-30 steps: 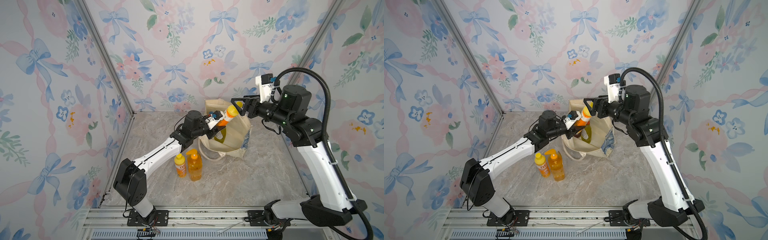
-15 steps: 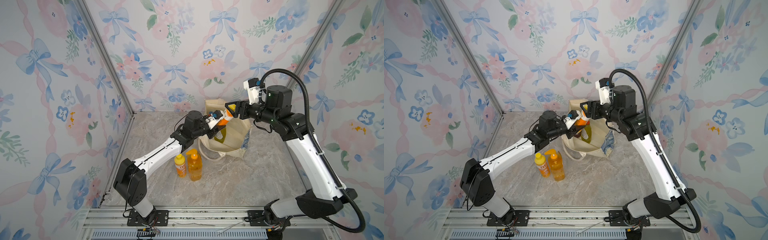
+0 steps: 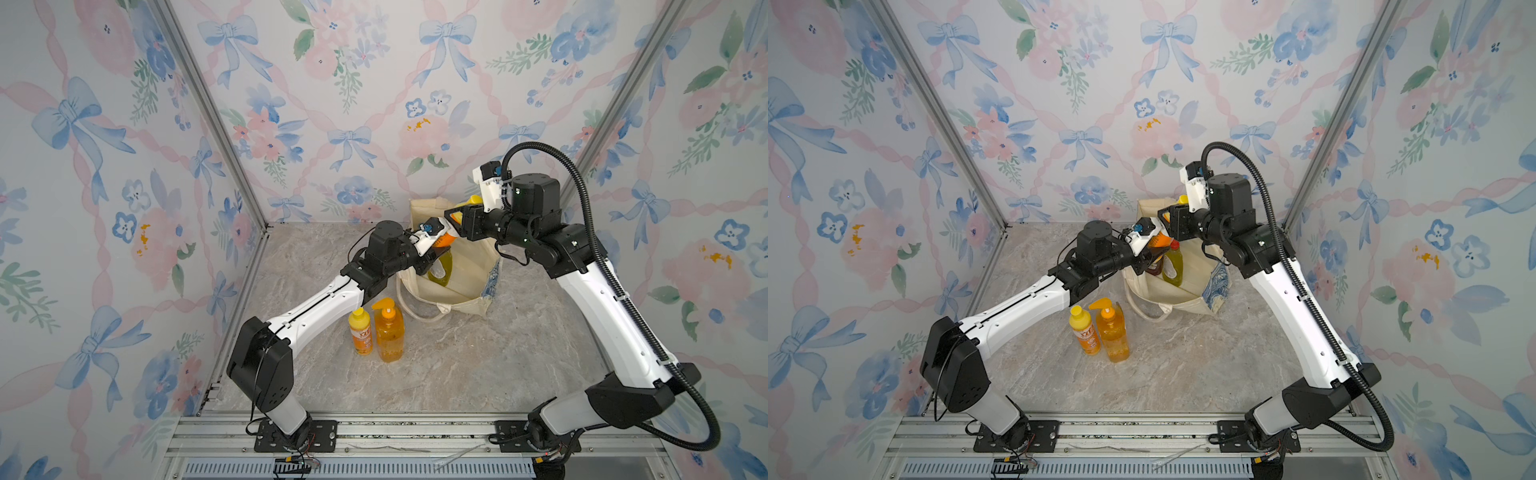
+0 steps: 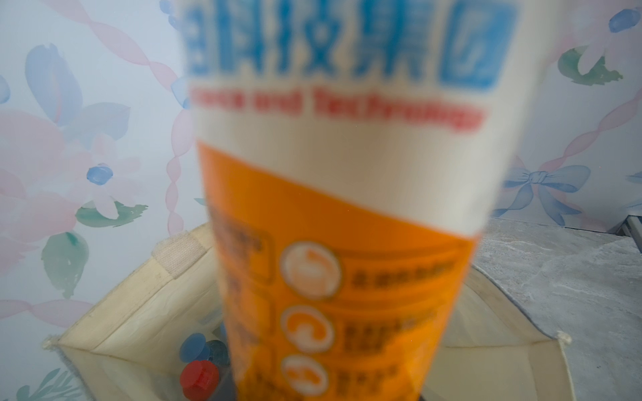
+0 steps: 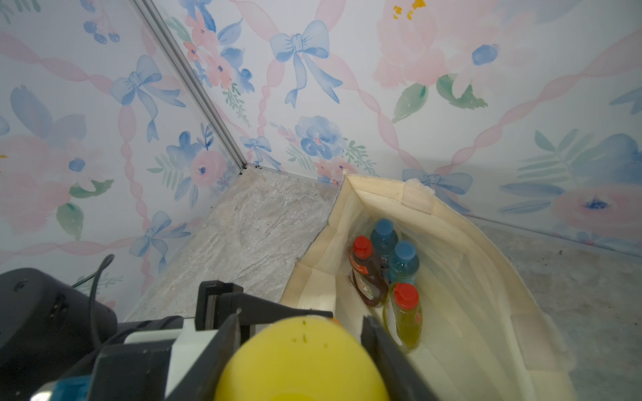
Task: Pack dish soap into the shopping bag
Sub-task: Place the bottle of dish soap in the shopping bag.
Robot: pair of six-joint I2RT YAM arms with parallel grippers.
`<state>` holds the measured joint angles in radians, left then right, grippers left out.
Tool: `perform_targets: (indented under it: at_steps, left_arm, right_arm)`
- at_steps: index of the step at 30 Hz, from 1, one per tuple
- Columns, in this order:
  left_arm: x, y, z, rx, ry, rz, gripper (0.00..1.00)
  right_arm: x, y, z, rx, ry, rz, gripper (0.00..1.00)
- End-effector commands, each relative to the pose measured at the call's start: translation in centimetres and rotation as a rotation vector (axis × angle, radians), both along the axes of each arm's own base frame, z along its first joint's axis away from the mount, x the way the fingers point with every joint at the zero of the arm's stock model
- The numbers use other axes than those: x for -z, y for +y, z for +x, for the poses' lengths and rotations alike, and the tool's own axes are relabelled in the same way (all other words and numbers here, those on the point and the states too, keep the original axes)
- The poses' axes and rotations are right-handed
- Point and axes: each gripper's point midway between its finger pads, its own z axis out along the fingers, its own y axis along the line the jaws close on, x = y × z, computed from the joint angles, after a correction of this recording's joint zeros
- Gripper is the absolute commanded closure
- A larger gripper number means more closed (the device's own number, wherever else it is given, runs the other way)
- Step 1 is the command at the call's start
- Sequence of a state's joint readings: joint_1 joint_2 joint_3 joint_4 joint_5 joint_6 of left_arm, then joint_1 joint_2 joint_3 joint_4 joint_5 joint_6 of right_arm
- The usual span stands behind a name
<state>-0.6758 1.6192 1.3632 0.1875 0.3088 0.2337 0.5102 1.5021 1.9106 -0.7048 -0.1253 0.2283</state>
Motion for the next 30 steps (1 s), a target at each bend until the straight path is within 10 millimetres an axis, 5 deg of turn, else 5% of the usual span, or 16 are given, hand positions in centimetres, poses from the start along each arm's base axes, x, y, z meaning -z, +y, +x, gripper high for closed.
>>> perform_targets:
  at_steps: [1, 2, 4, 7, 15, 20, 24, 30]
  left_arm:
    - [-7.1, 0.3, -1.3, 0.018, -0.165, -0.149, 1.0]
    - [-7.1, 0.3, -1.2, 0.016, -0.163, -0.151, 0.92]
    - [-7.0, 0.3, -1.0, 0.009, -0.155, -0.154, 0.62]
    - [-6.8, 0.6, -1.0, -0.008, -0.144, -0.156, 0.04]
    - [-7.2, 3.0, -1.6, -0.092, -0.145, -0.156, 0.02]
    - [-7.9, 5.9, 0.8, -0.313, -0.065, -0.202, 0.02]
    - [-6.3, 7.7, 4.1, -0.511, 0.092, -0.181, 0.02]
    - [-2.8, 8.6, 5.9, -0.642, 0.197, -0.099, 0.02]
  right_arm:
    - [-0.4, 0.1, -0.4, 0.003, -0.01, 0.017, 0.65]
    - [-0.4, 0.1, -0.3, 0.004, -0.013, 0.017, 0.69]
    - [-0.4, 0.1, -0.3, 0.005, -0.017, 0.018, 0.82]
    - [-0.7, -0.1, -0.1, 0.019, -0.042, 0.012, 0.94]
    - [-0.6, -2.6, 1.7, 0.147, -0.109, -0.154, 1.0]
    - [0.8, -4.6, 3.5, 0.256, -0.11, -0.282, 1.0]
    - [2.2, -6.0, 5.1, 0.32, -0.109, -0.33, 1.0]
    - [4.2, -7.6, 7.0, 0.395, -0.123, -0.375, 1.0]
